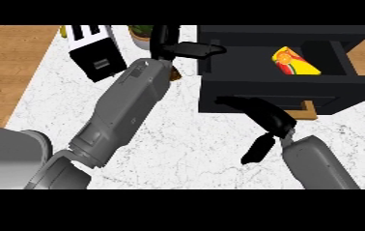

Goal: Pick up the cup, place it into the drawer and close the drawer

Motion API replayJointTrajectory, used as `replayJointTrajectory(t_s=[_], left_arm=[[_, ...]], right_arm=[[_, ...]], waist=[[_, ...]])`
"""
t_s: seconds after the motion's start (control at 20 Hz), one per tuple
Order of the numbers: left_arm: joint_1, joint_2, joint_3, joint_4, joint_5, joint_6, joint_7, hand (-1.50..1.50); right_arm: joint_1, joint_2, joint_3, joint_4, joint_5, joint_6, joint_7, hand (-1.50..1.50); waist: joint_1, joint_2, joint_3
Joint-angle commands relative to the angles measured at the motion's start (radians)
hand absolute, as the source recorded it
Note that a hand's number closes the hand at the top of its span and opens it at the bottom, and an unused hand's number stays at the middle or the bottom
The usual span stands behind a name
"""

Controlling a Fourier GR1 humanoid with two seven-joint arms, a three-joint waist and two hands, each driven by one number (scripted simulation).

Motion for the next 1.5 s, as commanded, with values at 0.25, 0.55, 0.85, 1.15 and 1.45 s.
replayJointTrajectory(t_s=[0.25,0.55,0.85,1.15,1.45], left_arm=[[0.124,0.069,0.0,-0.118,0.007,-0.074,0.019,-1.5],[0.191,0.123,0.002,-0.185,0.014,-0.125,0.03,-1.5],[0.26,0.154,-0.012,-0.242,0.016,-0.174,0.04,-1.5],[0.275,0.172,-0.023,-0.262,0.017,-0.207,0.068,-1.5],[0.297,0.187,-0.029,-0.285,0.018,-0.235,0.072,-1.5]], right_arm=[[-0.248,0.075,-0.064,0.568,0.122,-0.166,-0.19,1.5],[-0.408,0.03,-0.195,0.748,0.078,-0.235,-0.339,1.5],[-0.544,-0.042,-0.308,0.872,0.032,-0.272,-0.351,1.5],[-0.595,-0.078,-0.358,0.875,-0.014,-0.246,-0.309,1.5],[-0.588,-0.126,-0.375,0.845,-0.047,-0.184,-0.316,1.5]], waist=[[0.083,0.006,0.002],[0.104,0.013,0.003],[0.147,0.022,0.004],[0.17,0.033,0.003],[0.187,0.036,0.003]])
